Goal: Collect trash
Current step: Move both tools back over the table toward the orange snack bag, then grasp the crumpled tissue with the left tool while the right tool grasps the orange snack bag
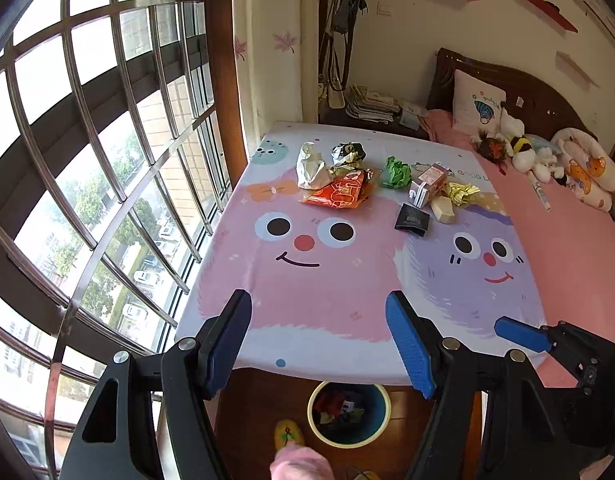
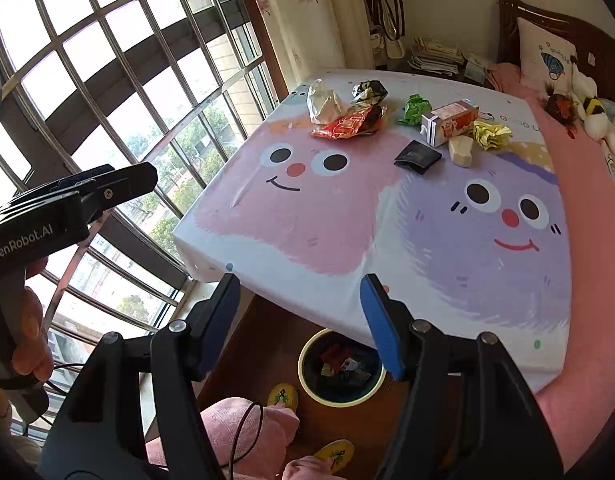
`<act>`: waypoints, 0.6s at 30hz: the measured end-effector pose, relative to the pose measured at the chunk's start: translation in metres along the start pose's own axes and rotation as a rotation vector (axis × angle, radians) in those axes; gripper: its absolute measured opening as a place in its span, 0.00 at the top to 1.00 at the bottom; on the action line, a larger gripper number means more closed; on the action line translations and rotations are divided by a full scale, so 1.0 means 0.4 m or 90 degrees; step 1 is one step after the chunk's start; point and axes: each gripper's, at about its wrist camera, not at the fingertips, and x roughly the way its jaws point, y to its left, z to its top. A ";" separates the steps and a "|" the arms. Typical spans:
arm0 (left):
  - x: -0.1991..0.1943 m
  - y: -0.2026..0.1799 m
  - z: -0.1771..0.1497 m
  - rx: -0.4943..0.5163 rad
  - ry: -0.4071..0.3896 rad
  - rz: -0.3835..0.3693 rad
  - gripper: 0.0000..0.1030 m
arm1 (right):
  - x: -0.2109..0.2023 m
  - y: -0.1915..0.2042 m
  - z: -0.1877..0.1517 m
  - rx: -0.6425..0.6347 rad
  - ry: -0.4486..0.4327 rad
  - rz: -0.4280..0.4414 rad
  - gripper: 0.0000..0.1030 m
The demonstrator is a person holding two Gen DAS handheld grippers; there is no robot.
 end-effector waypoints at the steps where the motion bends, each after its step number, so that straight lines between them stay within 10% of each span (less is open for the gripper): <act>1: 0.025 0.007 0.016 -0.001 0.006 -0.008 0.31 | 0.021 -0.004 0.018 0.006 0.006 0.000 0.42; 18: 0.685 0.211 0.497 0.116 0.115 -0.083 0.32 | 0.647 -0.197 0.464 0.259 0.095 -0.026 0.42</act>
